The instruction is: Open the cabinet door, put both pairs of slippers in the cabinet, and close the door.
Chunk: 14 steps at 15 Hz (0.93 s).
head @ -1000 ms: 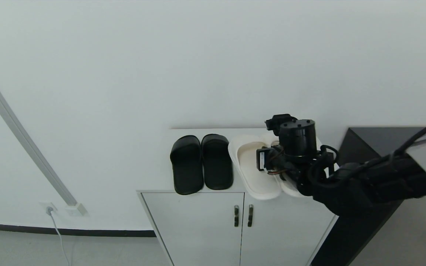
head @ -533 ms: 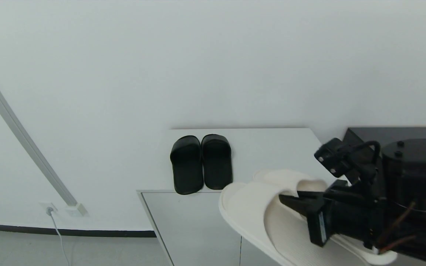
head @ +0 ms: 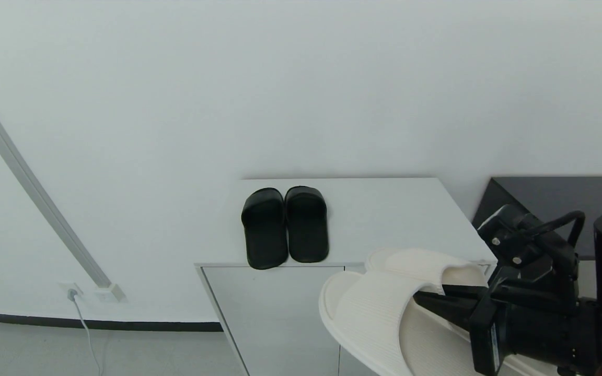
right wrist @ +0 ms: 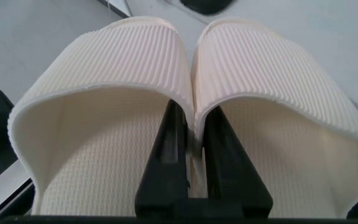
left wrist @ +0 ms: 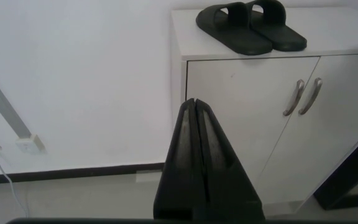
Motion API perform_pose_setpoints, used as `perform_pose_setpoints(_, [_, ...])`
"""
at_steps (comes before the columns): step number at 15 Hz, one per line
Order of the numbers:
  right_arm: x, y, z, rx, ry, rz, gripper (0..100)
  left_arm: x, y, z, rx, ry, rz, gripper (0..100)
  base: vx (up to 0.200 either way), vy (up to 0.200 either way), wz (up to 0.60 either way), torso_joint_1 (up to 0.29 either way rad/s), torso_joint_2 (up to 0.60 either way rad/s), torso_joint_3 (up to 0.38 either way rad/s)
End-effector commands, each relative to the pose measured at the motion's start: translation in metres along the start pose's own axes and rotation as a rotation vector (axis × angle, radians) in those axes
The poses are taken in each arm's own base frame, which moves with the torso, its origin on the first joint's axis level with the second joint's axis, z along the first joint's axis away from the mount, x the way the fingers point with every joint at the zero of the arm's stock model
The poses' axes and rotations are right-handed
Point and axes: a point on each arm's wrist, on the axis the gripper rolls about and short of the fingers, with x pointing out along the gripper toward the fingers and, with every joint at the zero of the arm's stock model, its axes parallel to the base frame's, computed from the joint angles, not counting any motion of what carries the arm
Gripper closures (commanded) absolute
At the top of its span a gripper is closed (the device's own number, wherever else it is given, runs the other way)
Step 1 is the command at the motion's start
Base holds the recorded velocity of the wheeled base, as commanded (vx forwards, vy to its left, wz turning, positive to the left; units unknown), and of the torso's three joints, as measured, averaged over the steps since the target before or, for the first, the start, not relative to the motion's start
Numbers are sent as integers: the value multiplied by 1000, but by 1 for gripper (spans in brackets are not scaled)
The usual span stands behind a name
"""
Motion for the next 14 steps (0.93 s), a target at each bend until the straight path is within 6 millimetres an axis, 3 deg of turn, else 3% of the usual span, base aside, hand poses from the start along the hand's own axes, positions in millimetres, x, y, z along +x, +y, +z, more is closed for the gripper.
perform_pose_setpoints(1, [4, 0, -2, -3, 15, -5, 100, 0, 0, 0, 0, 1, 1, 100, -200, 0, 0, 2, 2, 2])
perform_pose_setpoints(14, [4, -3, -8, 3, 29, -13, 100, 0, 0, 0, 2, 1, 1, 100, 0, 0, 0, -5, 10, 7])
